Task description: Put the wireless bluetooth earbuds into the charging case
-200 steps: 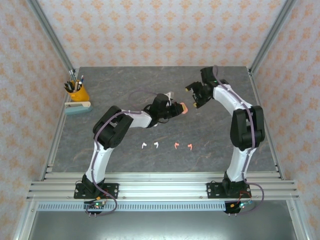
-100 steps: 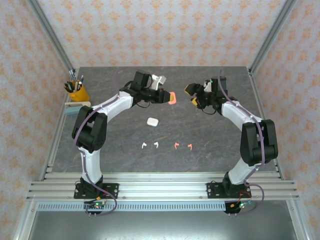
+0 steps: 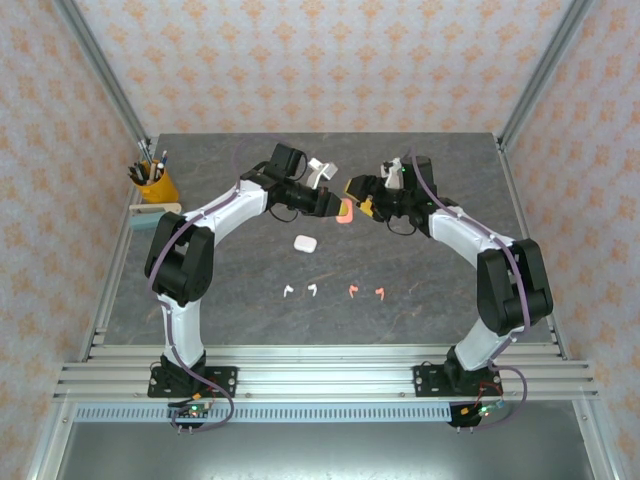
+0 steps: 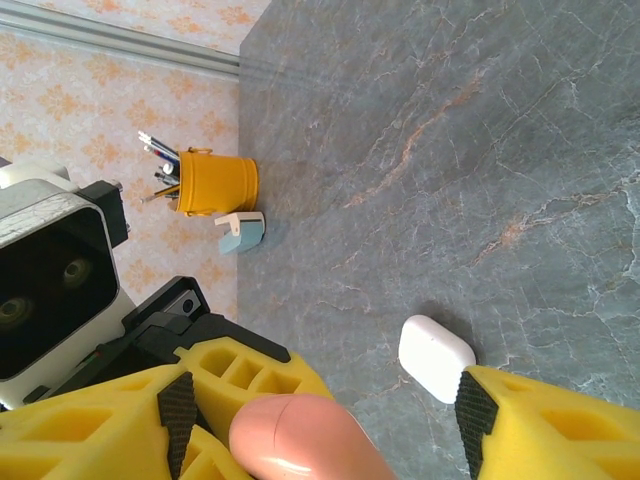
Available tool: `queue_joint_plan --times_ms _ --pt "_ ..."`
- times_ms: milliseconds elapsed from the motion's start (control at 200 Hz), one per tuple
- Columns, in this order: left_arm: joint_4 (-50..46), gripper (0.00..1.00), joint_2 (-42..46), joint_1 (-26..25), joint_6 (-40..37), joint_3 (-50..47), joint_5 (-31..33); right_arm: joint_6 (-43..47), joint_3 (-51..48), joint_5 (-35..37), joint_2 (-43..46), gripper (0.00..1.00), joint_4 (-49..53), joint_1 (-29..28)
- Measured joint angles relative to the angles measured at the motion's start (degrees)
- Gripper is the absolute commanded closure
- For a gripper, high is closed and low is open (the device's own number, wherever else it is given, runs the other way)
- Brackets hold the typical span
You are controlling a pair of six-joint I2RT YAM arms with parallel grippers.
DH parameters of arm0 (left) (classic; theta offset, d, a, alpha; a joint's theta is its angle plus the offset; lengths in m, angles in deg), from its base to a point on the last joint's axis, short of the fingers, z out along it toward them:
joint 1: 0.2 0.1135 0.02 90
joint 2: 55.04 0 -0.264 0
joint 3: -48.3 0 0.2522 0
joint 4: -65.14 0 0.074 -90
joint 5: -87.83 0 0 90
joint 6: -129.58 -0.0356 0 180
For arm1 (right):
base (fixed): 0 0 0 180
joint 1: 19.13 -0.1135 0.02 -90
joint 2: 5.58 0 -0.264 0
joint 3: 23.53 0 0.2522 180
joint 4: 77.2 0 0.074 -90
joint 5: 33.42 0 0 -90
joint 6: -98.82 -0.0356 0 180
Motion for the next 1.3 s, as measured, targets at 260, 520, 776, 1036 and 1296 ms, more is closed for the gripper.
queue_joint_plan --times_ms 260,520,776,1036,1296 --pt "0.3 1.0 0.0 0.7 0.0 0.0 0.0 1.1 -2.0 0.0 1.9 0.3 0.1 0.0" --pt "1.2 1.0 0.5 2.3 0.3 0.0 0.0 1.3 -2.5 0.0 2.8 0.31 0.1 0.0" --pt "2.0 1.0 0.5 2.3 1.4 0.0 0.0 1.2 -3.0 -0.1 2.7 0.32 -0.1 0.0" --pt "2.7 1.0 0.5 2.3 2.3 0.2 1.0 0.8 -4.4 -0.4 -0.1 0.34 -2.9 -0.1" --pt "3.0 1.0 2.8 2.7 3.1 0.2 1.6 -0.5 -5.1 1.6 -3.6 0.36 -5.0 2.2"
